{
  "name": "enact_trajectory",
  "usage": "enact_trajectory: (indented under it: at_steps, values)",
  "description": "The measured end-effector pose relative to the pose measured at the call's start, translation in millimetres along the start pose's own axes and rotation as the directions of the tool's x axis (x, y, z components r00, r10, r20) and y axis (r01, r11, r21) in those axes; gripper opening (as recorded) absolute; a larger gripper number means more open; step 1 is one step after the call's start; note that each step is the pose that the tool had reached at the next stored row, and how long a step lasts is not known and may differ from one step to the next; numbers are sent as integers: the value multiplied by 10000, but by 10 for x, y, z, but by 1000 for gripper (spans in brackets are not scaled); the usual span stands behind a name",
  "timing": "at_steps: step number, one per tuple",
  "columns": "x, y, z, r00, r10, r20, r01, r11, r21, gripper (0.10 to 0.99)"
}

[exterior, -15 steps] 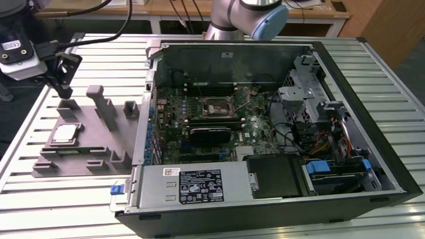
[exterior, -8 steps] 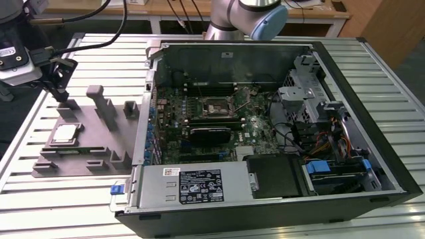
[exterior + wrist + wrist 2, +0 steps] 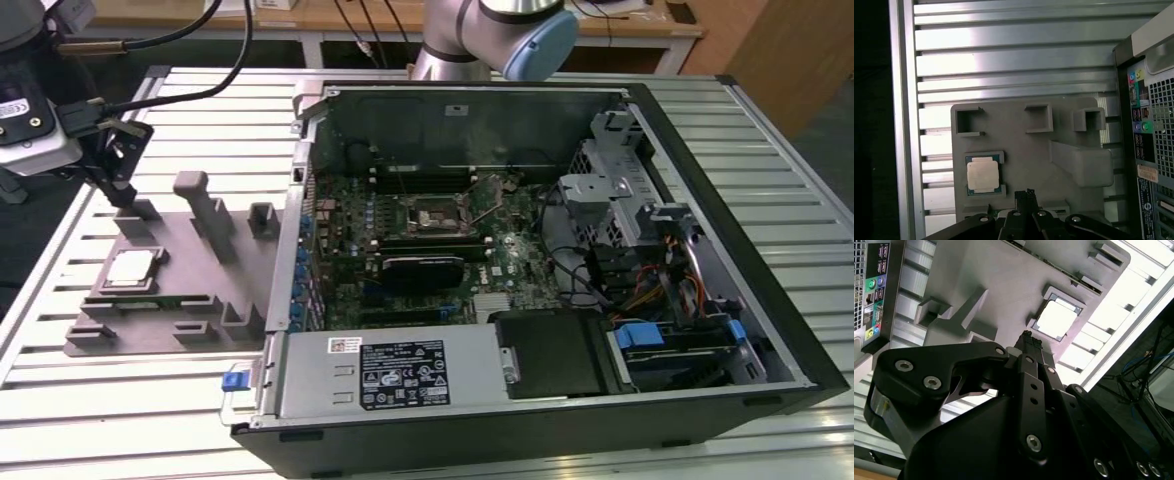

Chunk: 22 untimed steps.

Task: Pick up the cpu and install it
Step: 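Pick up the cpu and move it towards the insertion slot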

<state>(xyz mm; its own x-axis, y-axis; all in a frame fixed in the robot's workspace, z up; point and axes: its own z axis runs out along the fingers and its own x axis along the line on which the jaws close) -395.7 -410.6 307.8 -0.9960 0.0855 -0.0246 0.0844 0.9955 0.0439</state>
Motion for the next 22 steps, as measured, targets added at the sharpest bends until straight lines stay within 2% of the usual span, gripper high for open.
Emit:
enact_trajectory:
  at_steps: [10,17,22]
  values:
    - [11,-4,67,10000,0,17,0,10000,0,106]
    - [48,-11,165,10000,-1,34,1,10000,-1,106]
    - [102,-19,240,10000,-2,45,2,10000,0,106]
